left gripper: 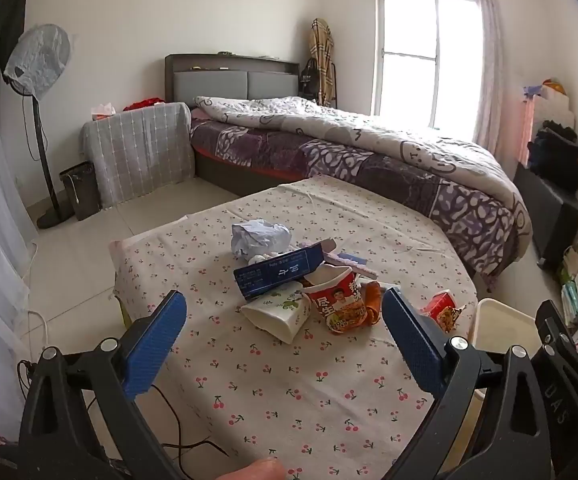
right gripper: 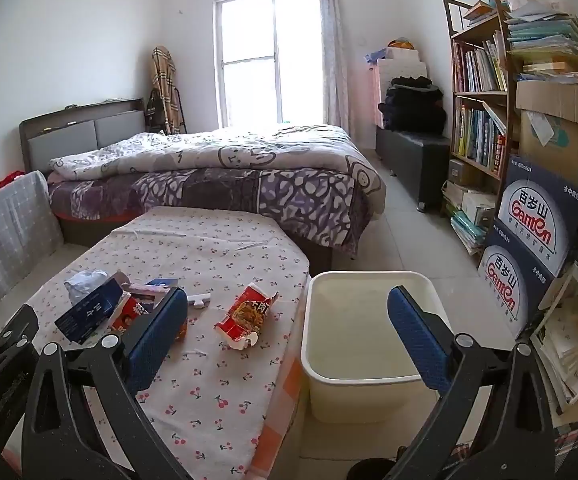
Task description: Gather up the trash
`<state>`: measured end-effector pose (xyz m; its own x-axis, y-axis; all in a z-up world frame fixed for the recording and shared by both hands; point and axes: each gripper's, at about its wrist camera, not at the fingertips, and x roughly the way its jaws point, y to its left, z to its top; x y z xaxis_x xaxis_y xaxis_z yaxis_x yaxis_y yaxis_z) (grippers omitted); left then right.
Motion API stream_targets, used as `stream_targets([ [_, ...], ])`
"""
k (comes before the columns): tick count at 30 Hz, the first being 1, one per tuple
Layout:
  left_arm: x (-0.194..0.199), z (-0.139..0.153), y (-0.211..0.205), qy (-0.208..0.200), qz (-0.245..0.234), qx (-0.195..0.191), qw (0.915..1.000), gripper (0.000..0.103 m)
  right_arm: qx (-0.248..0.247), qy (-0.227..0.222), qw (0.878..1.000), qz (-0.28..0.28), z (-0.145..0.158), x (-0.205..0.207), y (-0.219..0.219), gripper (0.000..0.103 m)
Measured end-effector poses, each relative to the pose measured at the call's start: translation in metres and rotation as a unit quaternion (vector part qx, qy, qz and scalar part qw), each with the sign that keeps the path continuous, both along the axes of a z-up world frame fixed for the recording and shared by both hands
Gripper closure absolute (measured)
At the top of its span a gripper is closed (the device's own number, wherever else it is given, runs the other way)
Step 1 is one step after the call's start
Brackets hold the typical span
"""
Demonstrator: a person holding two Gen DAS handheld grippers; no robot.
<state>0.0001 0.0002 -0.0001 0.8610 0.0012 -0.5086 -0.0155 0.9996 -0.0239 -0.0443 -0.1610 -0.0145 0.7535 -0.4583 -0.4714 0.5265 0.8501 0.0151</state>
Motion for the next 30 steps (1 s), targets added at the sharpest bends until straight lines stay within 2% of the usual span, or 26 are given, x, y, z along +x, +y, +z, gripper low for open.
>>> stream_targets([
  [30, -0.0002, -0.0002, 0.0004, -0.001, 0.0, 0.0, 1.0, 0.008, 0.004, -0.007, 1.0, -0.002, -0.0014, 0.0001, -0.0016, 0.007],
])
